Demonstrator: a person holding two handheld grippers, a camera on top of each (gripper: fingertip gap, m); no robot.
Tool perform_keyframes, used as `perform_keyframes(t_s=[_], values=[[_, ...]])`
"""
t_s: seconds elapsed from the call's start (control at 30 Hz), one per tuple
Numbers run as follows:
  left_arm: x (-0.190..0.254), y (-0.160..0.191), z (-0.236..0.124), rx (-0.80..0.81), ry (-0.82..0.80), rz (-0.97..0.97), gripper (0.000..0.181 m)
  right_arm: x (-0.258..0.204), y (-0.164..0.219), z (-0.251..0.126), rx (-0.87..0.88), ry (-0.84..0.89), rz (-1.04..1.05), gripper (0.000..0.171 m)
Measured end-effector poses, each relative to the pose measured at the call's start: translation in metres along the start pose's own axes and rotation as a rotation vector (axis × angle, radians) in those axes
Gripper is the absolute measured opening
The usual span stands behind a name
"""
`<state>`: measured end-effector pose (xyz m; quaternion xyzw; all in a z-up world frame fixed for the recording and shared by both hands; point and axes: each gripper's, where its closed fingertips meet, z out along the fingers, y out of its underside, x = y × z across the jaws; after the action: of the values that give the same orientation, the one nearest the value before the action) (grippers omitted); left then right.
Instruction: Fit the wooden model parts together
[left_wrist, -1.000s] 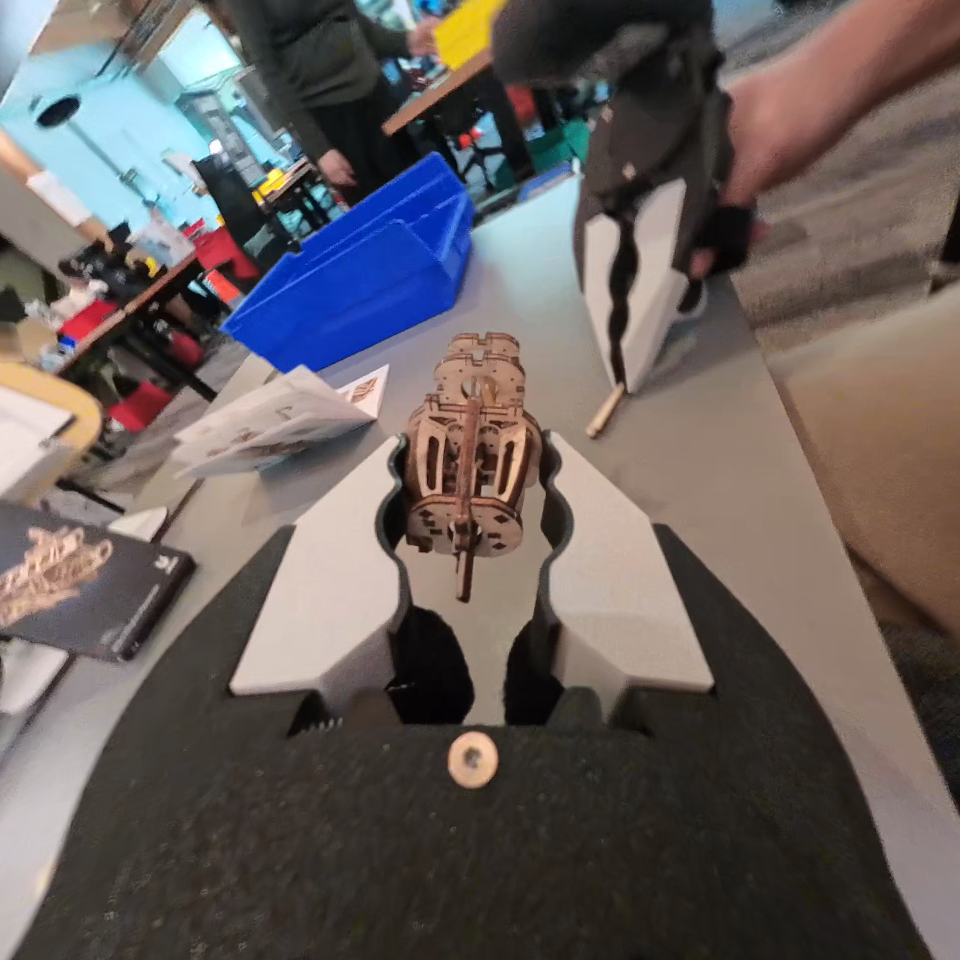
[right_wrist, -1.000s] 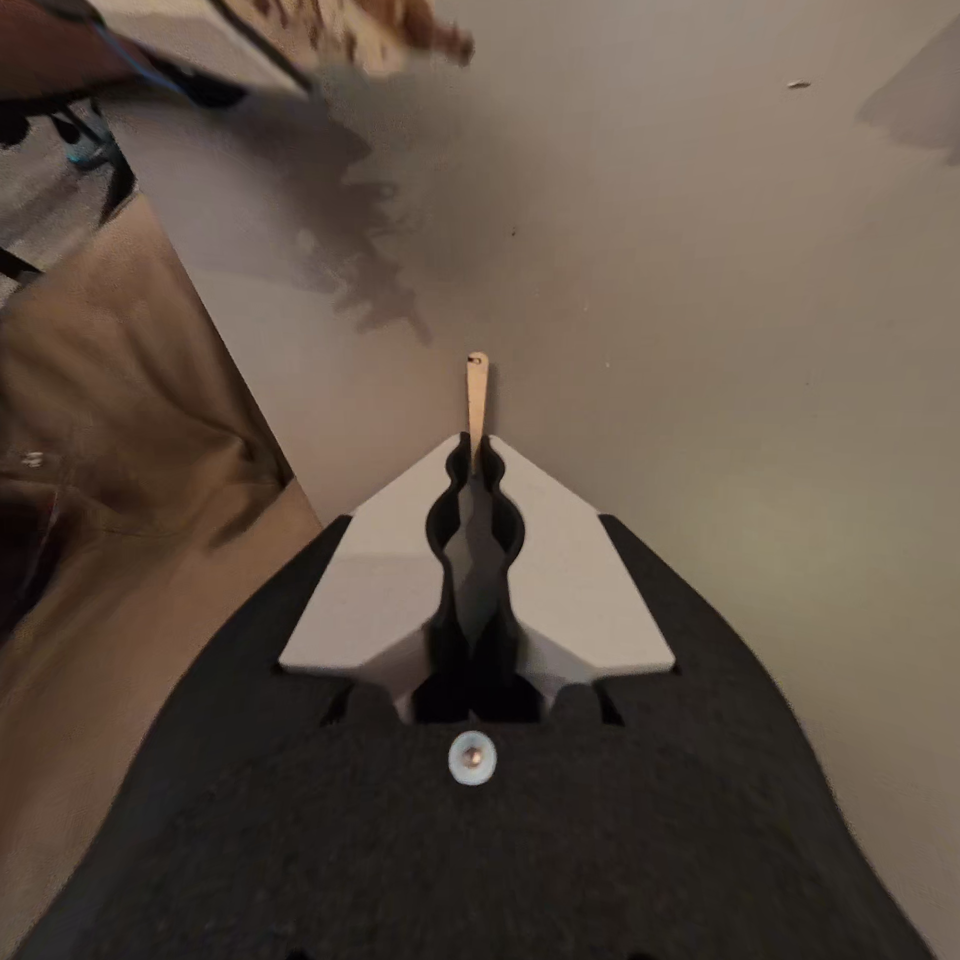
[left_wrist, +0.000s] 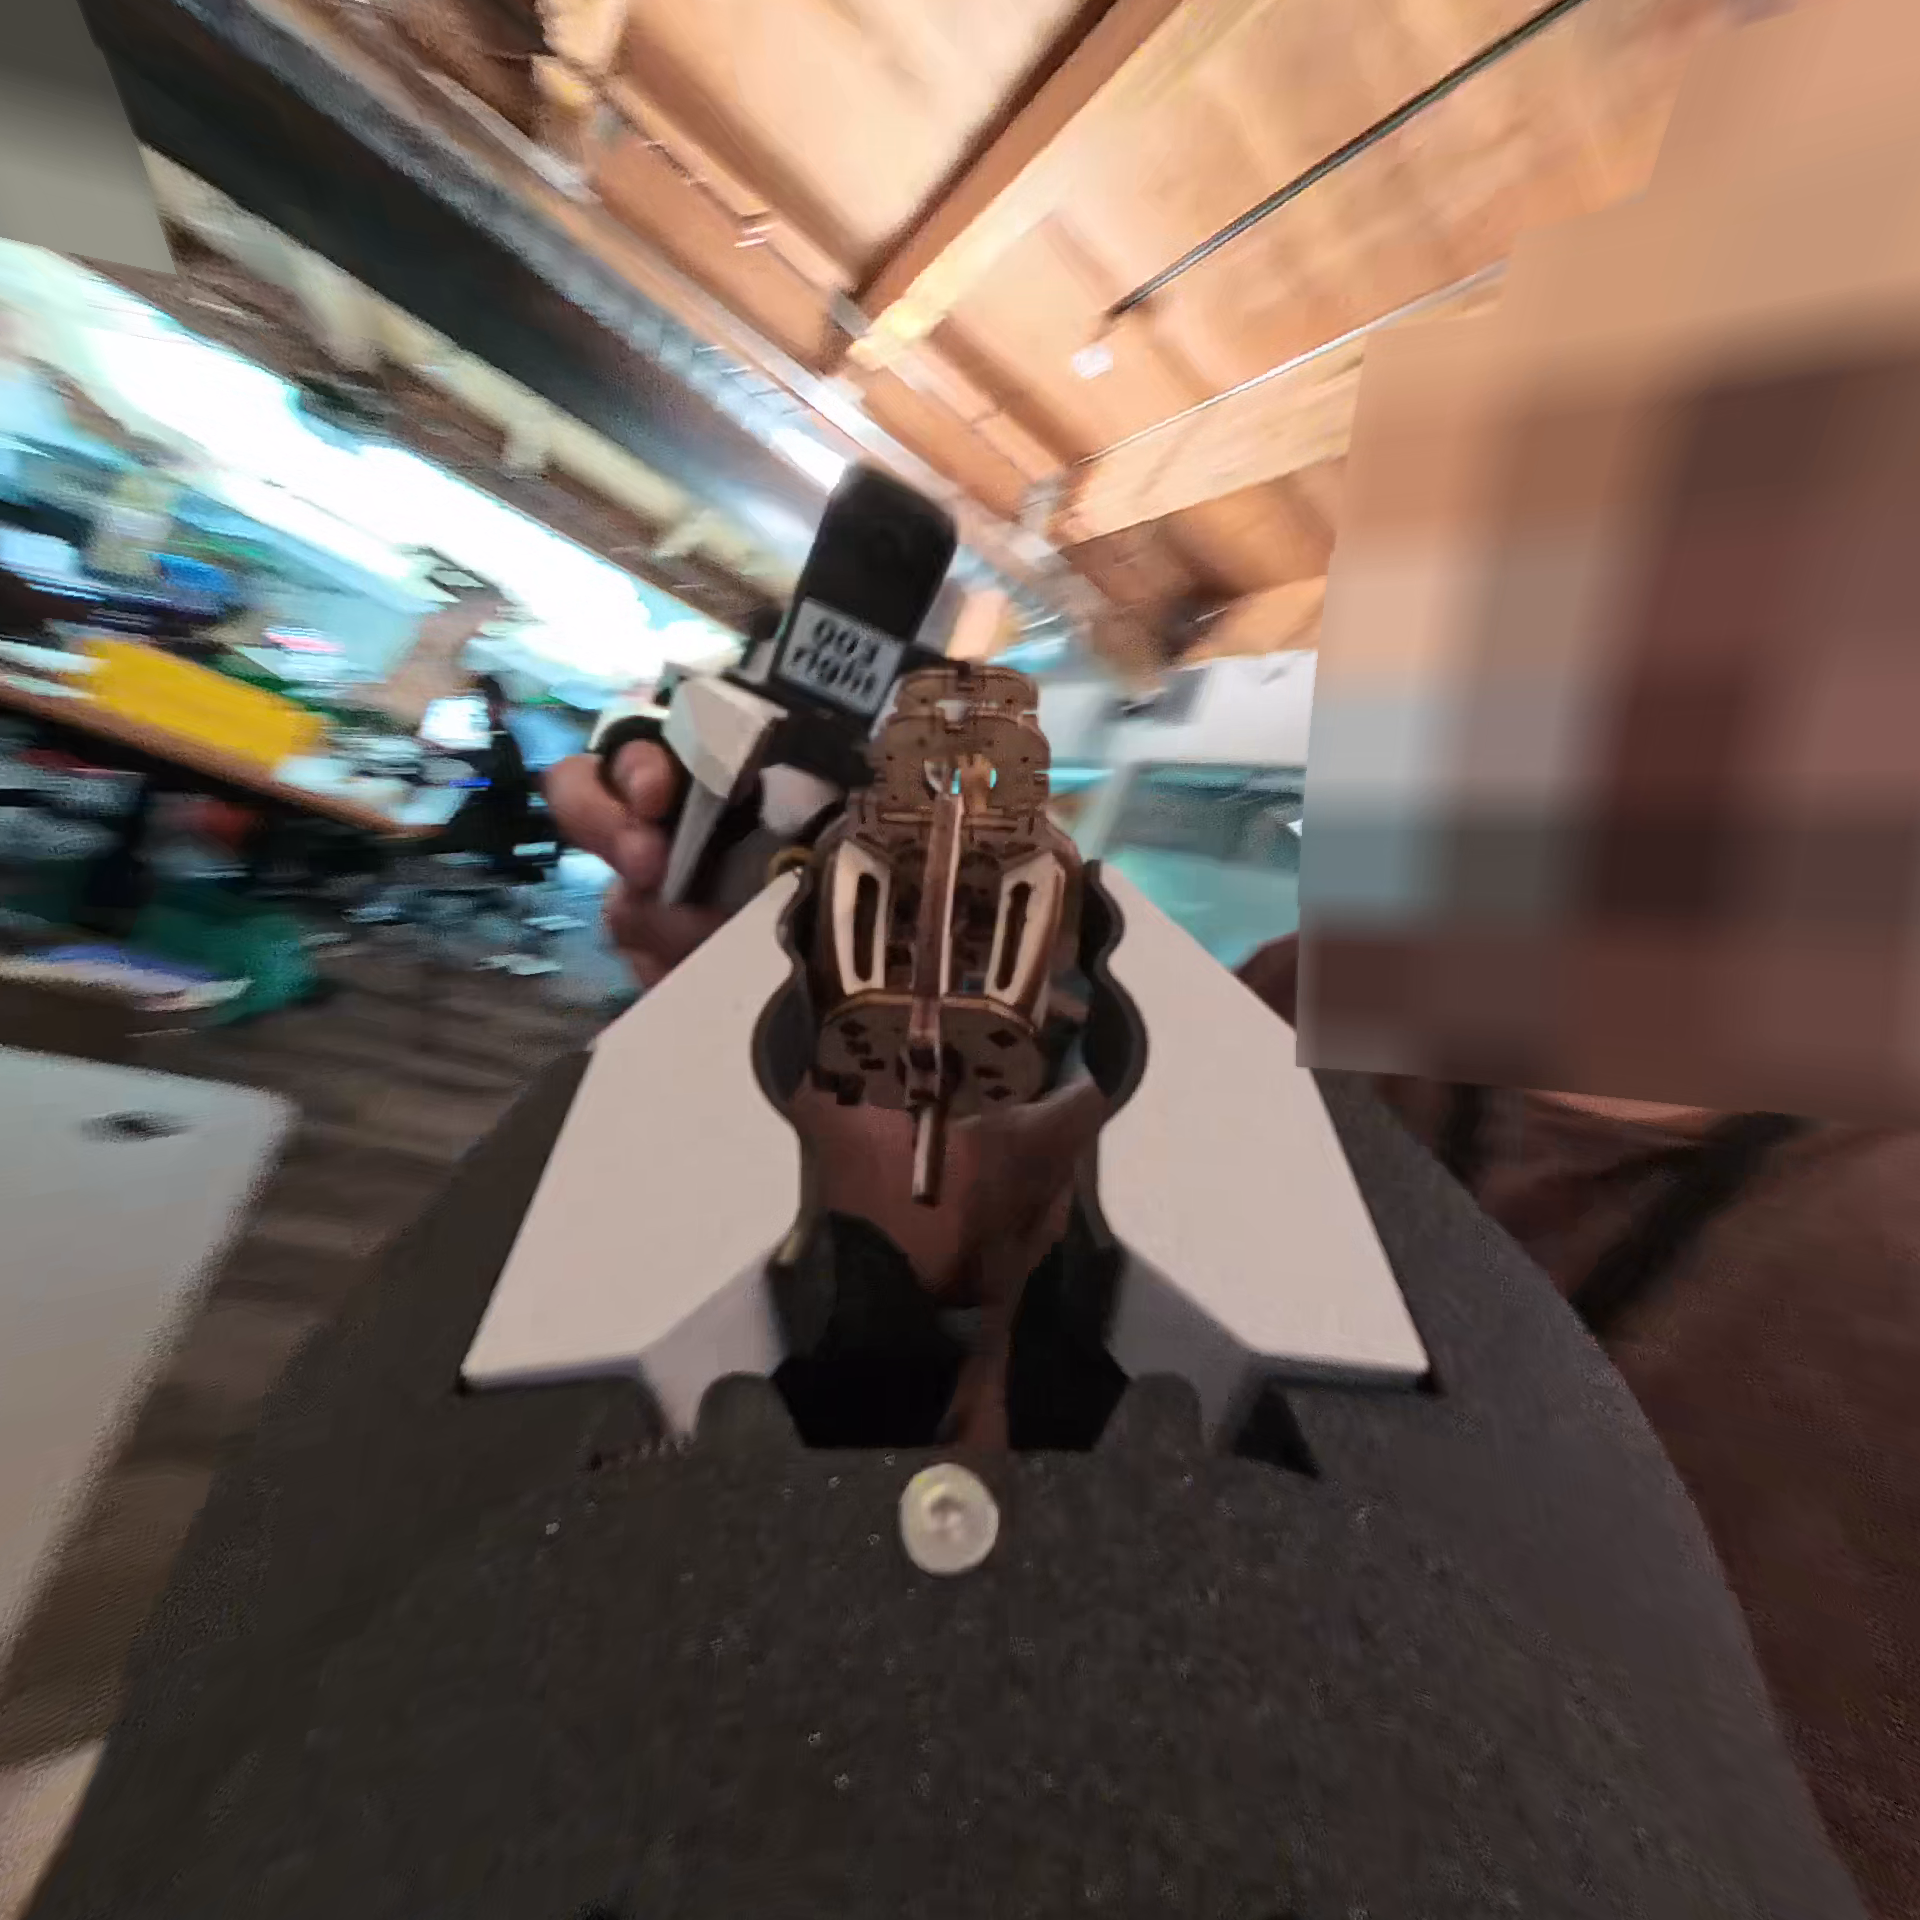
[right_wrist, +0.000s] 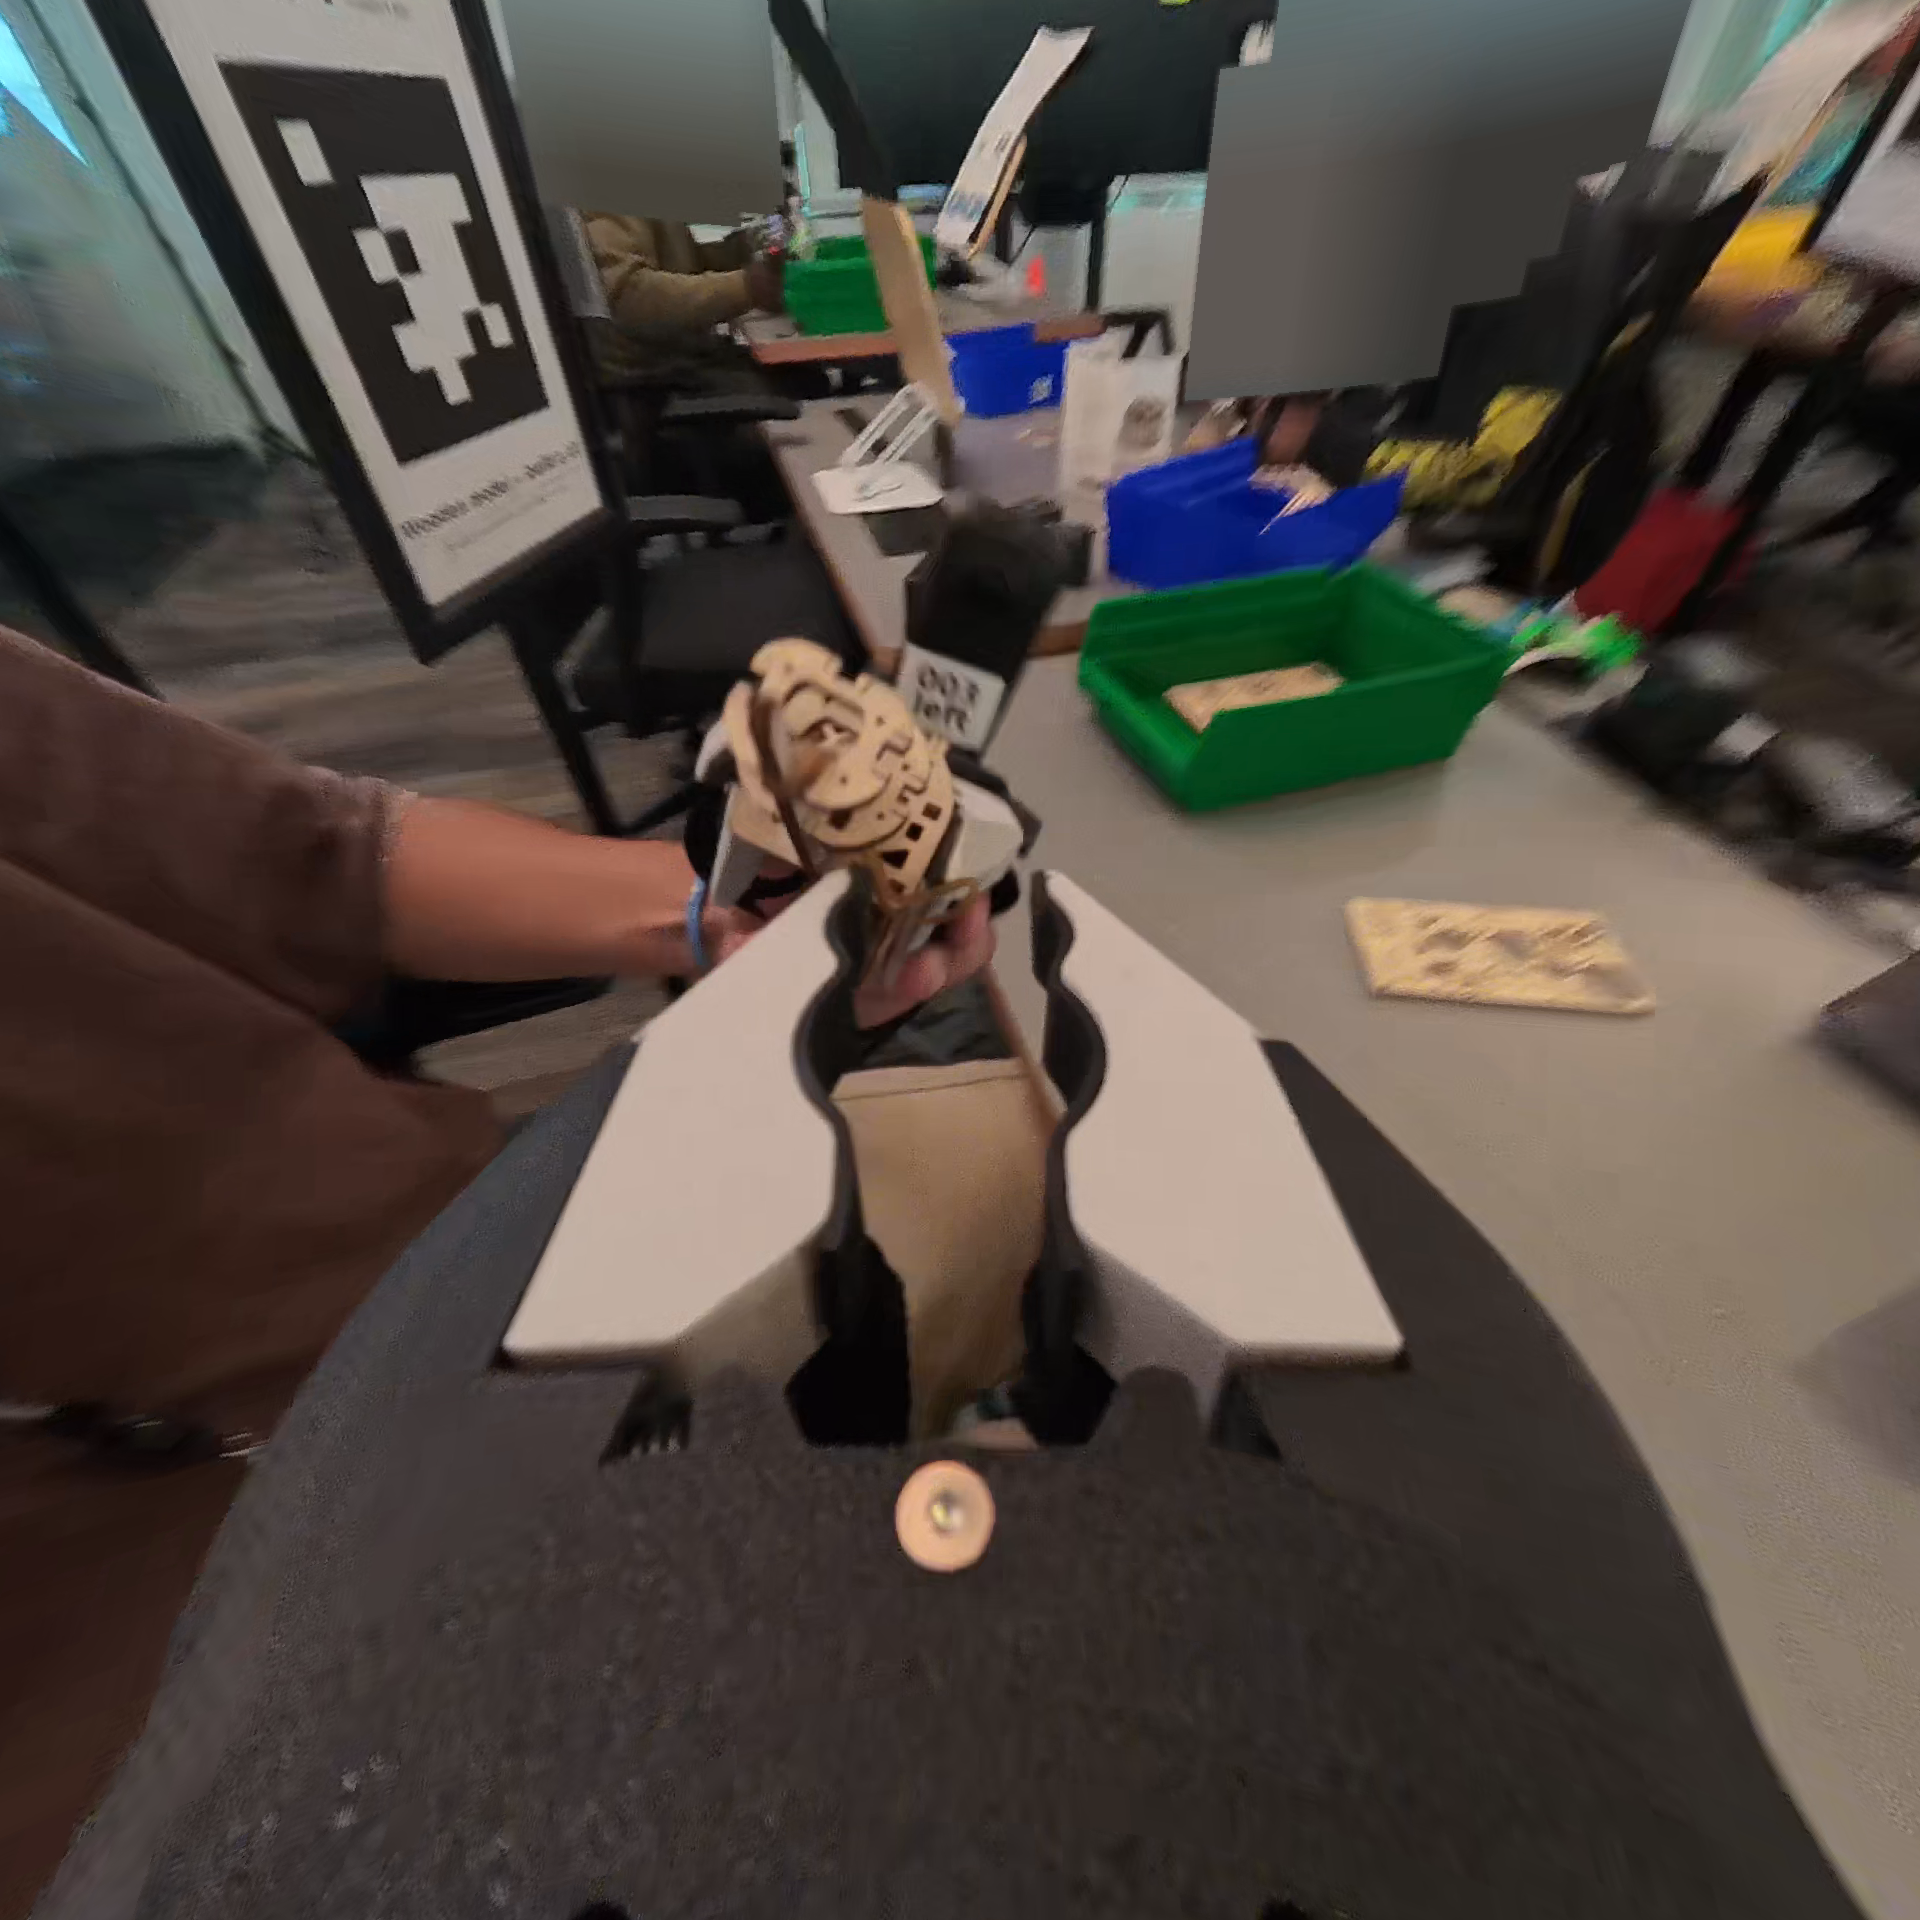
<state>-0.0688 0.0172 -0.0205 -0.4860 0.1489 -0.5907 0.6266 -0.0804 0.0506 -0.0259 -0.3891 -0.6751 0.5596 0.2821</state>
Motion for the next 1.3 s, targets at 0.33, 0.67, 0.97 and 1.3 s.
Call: perform_keyframes(t_s=[0.33, 0.67, 0.97, 1.3], values=[[-0.060, 0.036, -0.045, -0.695, -0.830, 1.203, 0.047, 0.051, 0.030, -0.015, -0.137, 0.092, 0.176, 0.029], [-0.066, 0.072, -0.031, -0.883, -0.820, 1.569, 0.046, 0.012, 0.070, 0.021, -0.333, -0.160, 0.287, 0.022], [-0.082, 0.063, -0.043, -0.892, -0.941, 1.541, 0.046, 0.006, 0.052, 0.008, -0.329, -0.056, 0.148, 0.000], [-0.094, 0.054, -0.052, -0.904, -1.075, 1.500, 0.046, 0.021, 0.085, 0.017, -0.599, 0.296, -0.126, 0.000]])
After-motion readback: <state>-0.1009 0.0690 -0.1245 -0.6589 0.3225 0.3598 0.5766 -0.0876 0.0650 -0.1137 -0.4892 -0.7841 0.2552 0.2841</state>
